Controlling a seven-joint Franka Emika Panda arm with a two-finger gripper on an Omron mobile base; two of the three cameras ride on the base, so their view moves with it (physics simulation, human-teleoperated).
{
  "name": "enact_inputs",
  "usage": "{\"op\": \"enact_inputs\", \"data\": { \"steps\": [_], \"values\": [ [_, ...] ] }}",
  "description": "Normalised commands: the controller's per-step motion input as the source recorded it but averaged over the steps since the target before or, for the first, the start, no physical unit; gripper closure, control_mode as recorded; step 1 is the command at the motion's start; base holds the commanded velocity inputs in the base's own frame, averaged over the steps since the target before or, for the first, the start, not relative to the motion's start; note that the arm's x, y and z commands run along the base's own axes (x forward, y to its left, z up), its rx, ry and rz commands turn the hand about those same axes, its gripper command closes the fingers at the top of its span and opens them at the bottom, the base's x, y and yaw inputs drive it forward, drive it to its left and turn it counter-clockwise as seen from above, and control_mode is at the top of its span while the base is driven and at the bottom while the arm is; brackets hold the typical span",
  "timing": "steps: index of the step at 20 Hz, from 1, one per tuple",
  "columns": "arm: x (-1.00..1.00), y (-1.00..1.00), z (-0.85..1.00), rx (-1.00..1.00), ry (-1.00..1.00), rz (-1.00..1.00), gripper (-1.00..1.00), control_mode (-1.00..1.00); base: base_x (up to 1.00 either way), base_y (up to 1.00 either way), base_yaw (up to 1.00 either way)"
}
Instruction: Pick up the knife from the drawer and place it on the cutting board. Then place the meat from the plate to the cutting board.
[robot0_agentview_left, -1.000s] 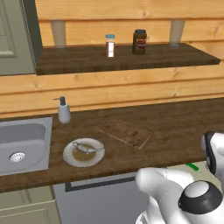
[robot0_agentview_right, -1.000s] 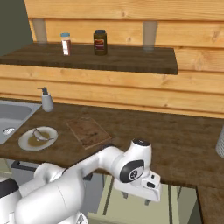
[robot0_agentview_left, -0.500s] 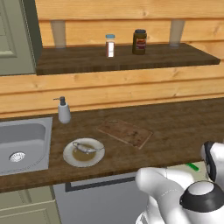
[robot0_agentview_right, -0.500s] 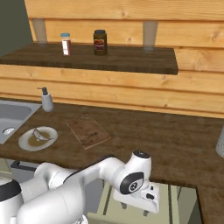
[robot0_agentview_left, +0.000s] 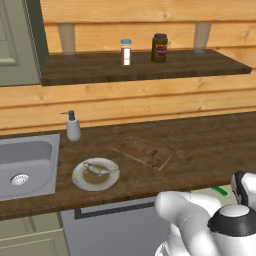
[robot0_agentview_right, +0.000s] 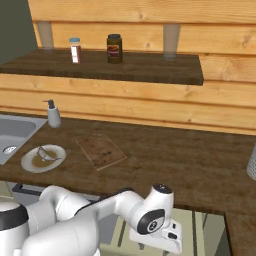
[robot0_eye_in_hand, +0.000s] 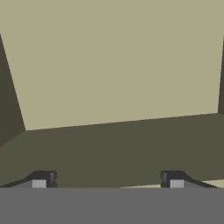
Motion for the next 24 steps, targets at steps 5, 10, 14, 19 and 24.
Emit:
{"op": "enact_inputs", "data": {
  "steps": [5, 10, 14, 19, 24],
  "values": [
    [-0.27, 0.0, -0.22, 0.01, 0.01, 0.05, -1.0, -1.0, 0.0, 0.0, 0.0],
    [-0.44, 0.0, -0.22, 0.01, 0.02, 0.07, -1.0, -1.0, 0.0, 0.0, 0.0],
    [-0.48, 0.0, -0.19, 0.0, 0.02, 0.07, -1.0, -1.0, 0.0, 0.0, 0.0],
    [-0.5, 0.0, -0.11, 0.0, 0.04, 0.06, -1.0, -1.0, 0.0, 0.0, 0.0],
    [-0.58, 0.0, -0.13, 0.0, 0.06, 0.06, -1.0, -1.0, 0.0, 0.0, 0.0]
  ]
}}
